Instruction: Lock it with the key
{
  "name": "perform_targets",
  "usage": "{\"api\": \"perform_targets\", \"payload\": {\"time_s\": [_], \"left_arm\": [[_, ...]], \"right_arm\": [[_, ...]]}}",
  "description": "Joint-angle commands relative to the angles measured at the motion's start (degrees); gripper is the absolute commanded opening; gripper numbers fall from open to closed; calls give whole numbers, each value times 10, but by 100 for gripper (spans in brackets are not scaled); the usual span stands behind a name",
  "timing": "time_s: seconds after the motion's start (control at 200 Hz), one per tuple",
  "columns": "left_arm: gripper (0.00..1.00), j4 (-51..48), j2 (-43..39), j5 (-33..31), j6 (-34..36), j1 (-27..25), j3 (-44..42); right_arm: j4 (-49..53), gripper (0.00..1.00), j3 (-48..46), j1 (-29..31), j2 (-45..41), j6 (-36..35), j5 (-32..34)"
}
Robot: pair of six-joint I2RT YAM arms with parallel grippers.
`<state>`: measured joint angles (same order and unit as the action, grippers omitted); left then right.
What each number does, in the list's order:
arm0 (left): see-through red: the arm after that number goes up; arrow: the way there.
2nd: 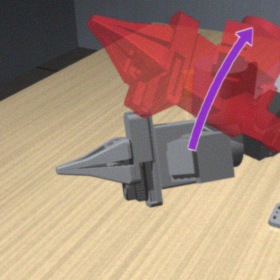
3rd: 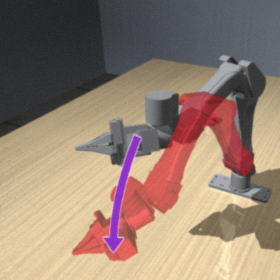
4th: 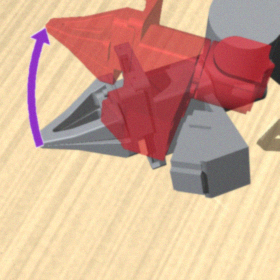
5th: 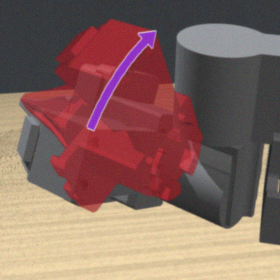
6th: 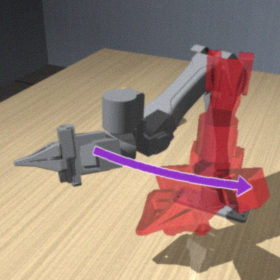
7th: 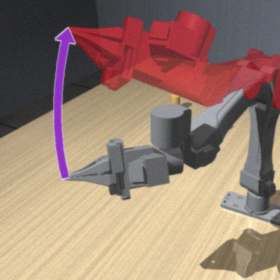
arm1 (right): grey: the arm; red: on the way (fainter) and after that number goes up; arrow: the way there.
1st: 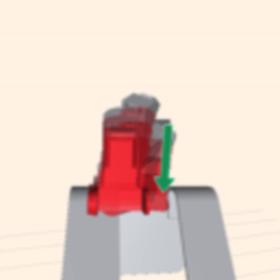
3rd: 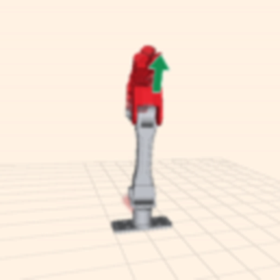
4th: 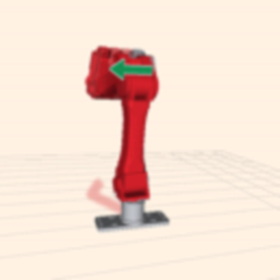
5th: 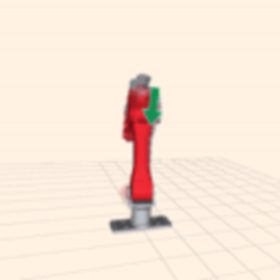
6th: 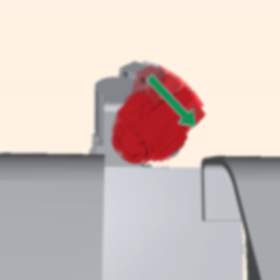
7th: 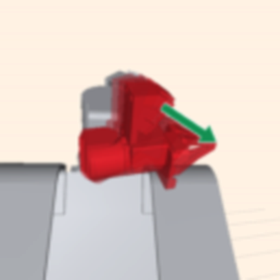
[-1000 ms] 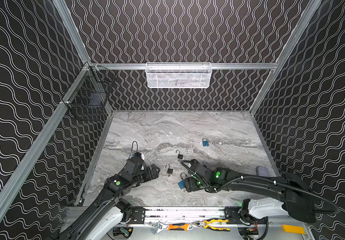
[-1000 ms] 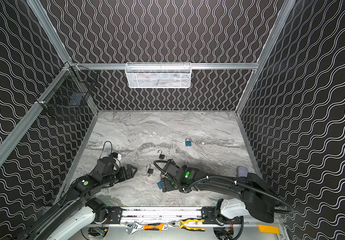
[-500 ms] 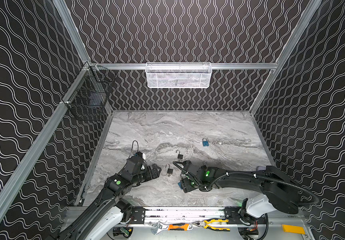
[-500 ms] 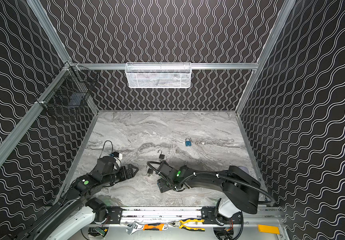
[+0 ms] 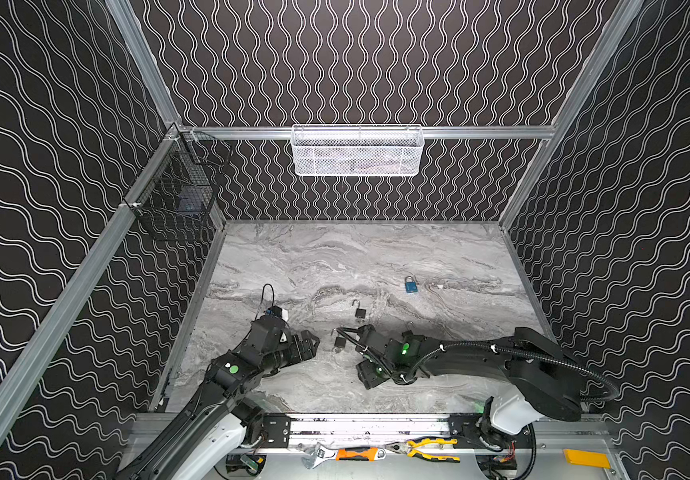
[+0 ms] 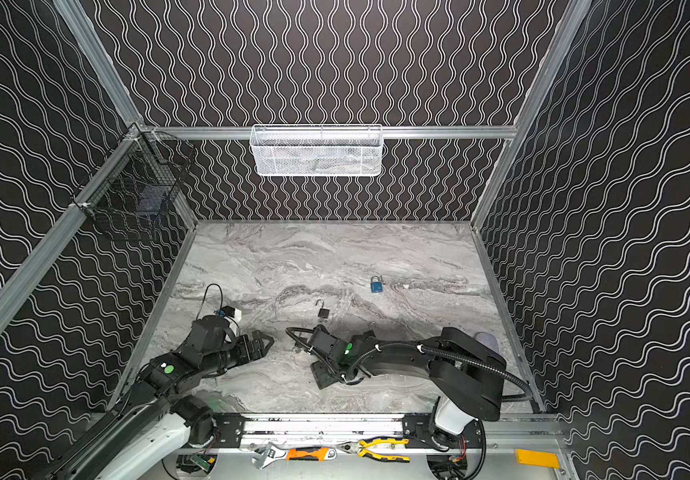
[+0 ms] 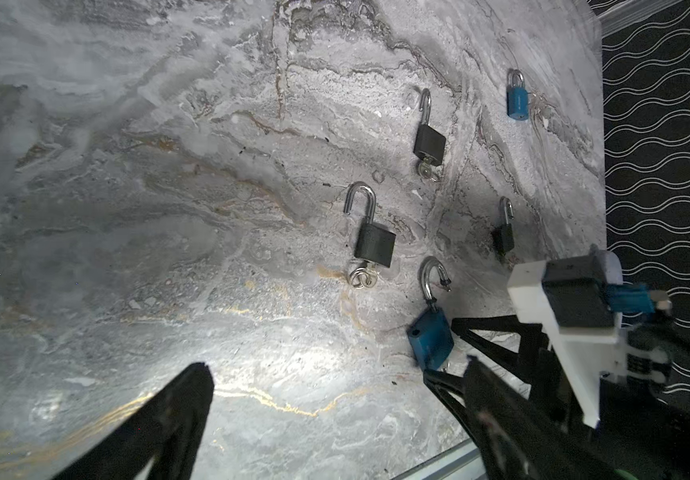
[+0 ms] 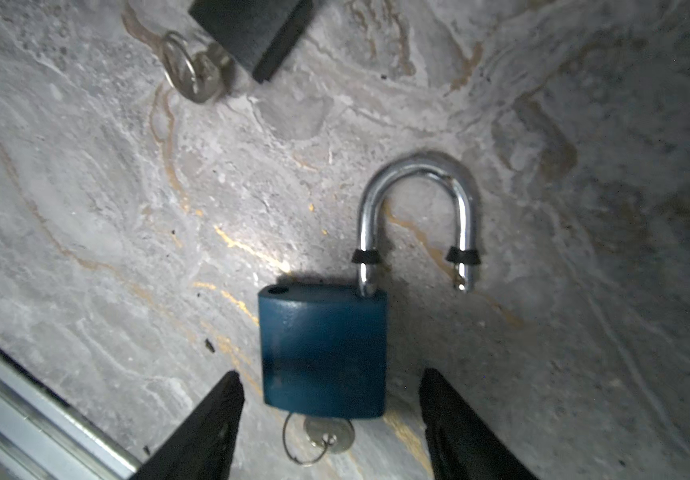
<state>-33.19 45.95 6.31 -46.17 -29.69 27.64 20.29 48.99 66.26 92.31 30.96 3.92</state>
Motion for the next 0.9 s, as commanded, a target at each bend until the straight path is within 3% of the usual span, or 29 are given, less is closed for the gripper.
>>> {"api": "perform_targets", "payload": {"time_s": [0.0, 0.35, 0.521, 0.676, 0.896], "left_arm": [[97, 13, 6, -4, 0, 0, -3], [97, 16, 7, 0, 3, 0, -9], [96, 23, 10, 6, 5, -1, -12], [95, 29, 14, 12, 7, 0, -13], [93, 61, 35, 32, 17, 0, -16]], "right_arm": [[5, 69, 16, 8, 12, -10, 26], [15, 63, 17, 18, 25, -5, 30], [21, 53, 11, 18, 21, -8, 33], [24, 35, 13, 18, 16, -16, 31], [-5, 26, 11, 18, 9, -36, 37]]}}
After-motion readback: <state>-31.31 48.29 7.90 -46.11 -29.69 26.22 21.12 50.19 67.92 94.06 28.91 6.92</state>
